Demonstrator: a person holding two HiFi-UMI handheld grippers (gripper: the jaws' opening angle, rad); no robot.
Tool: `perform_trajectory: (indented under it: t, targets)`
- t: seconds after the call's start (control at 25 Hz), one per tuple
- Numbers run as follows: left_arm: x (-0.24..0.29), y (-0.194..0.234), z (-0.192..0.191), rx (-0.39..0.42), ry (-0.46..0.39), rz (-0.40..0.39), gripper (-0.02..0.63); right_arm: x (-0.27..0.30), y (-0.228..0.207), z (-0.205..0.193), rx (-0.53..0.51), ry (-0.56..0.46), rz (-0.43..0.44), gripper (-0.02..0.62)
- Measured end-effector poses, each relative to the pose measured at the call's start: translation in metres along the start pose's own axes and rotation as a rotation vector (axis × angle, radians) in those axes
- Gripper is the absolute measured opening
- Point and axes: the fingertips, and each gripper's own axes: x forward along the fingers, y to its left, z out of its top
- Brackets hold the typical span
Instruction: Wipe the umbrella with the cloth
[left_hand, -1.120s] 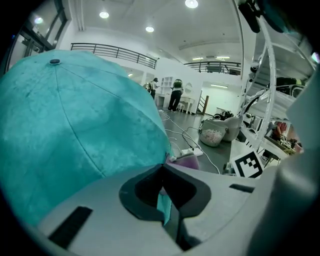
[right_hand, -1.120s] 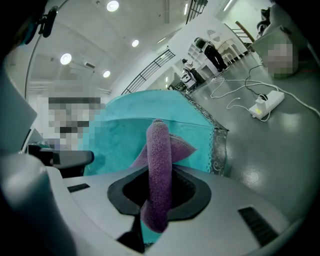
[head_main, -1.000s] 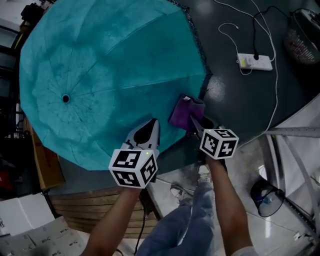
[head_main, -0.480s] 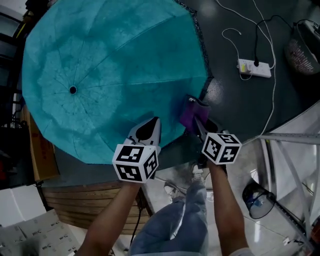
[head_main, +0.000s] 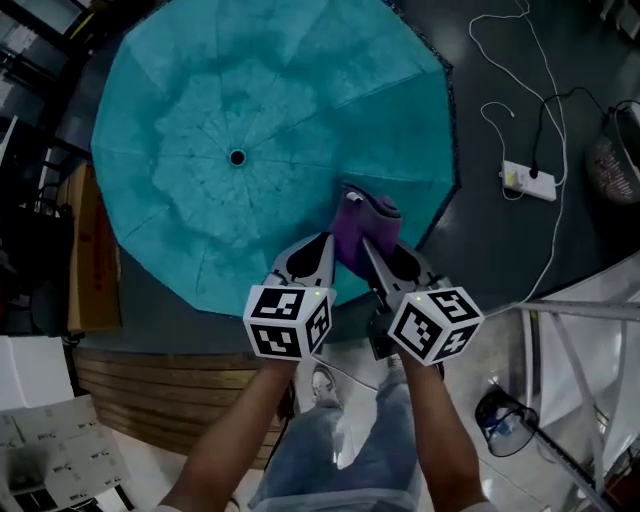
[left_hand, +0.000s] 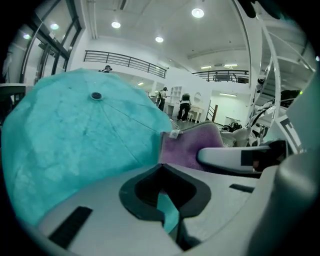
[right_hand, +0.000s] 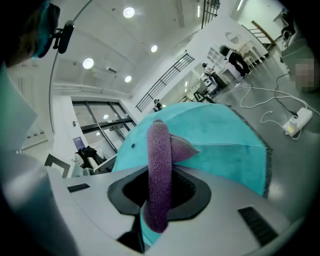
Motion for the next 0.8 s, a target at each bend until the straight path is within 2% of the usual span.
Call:
perform_trajectory:
  t: [0.2, 0.36, 0.6, 0.8]
  targets:
    - [-0.056, 0.067, 0.020, 0.043, -0.054, 0.048, 0.005, 0.045, 0.081, 0.001, 0.036, -0.065, 0.080, 0.077]
    - [-0.086, 0.110, 0.027, 0.043, -0.070, 0.055, 0.005, 0.077, 0.115, 0.000, 0.107, -0.144, 0.109, 0.077]
    - [-0.099, 0.127, 0.005, 0.043, -0.067, 0.015, 0.005, 0.086, 0.109, -0.027, 0.217, -0.211, 0.066, 0.077]
    - [-0.094, 0.108, -0.040, 0.012, -0.025, -0.048, 0.005, 0.064, 0.091, -0.071, 0.269, -0.205, 0.016, 0.077]
